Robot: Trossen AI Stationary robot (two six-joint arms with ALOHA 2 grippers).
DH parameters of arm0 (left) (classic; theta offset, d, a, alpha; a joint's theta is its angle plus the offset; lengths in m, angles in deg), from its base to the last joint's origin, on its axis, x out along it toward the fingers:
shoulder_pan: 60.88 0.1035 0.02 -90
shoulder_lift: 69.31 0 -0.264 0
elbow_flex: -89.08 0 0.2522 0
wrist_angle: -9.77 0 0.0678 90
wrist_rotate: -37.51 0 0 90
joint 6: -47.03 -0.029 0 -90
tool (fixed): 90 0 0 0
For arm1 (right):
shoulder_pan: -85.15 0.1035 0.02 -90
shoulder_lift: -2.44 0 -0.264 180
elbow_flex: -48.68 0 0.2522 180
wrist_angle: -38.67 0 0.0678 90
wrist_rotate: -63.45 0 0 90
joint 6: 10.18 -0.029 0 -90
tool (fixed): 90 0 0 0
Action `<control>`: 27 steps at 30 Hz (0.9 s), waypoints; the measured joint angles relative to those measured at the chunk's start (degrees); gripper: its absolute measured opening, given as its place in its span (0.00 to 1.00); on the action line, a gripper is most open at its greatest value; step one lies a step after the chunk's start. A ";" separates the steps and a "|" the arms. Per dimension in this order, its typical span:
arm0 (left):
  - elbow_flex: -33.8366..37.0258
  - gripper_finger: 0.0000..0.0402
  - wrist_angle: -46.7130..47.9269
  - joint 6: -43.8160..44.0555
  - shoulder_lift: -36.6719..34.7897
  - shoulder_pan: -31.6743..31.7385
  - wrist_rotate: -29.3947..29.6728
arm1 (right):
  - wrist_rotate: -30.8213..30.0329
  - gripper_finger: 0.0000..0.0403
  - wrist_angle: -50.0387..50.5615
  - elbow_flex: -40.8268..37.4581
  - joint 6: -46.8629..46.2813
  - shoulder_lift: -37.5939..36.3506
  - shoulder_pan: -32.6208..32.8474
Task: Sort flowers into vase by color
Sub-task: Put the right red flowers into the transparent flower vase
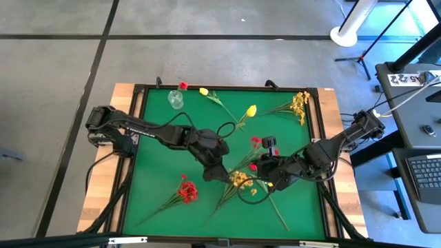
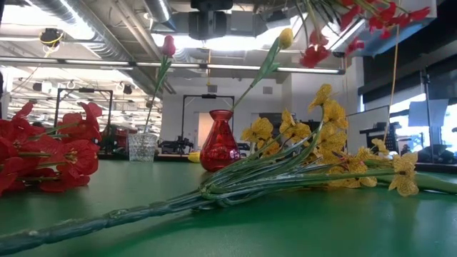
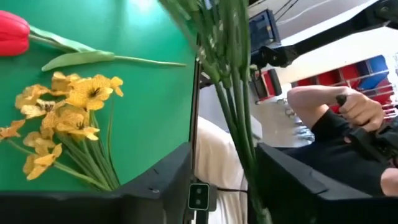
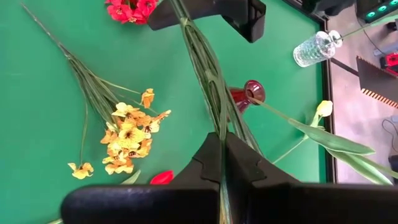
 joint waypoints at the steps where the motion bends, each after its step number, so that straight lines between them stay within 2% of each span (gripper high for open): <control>1: 0.02 0.39 0.10 0.01 0.00 0.23 -0.65 | 0.08 0.00 0.01 0.00 -0.01 0.00 0.00; 5: 0.02 0.33 -0.04 0.19 -0.02 0.89 -2.41 | 0.68 0.00 0.03 0.00 -0.76 0.00 0.00; 13: 0.02 0.28 1.31 -0.10 -0.20 1.70 -3.45 | 0.70 0.00 0.25 0.00 -1.20 0.00 0.02; 17: 0.02 0.20 3.27 -1.75 -0.22 1.73 -3.60 | 0.70 0.00 0.55 0.00 -1.20 0.00 0.02; 22: 0.02 0.03 5.66 -4.65 -0.22 1.70 -2.34 | 0.70 0.00 0.56 0.00 -1.18 -0.01 0.04; 27: 0.02 0.02 6.89 -6.60 -0.22 1.70 -0.71 | 0.68 0.06 -0.07 0.00 -0.87 -0.02 0.07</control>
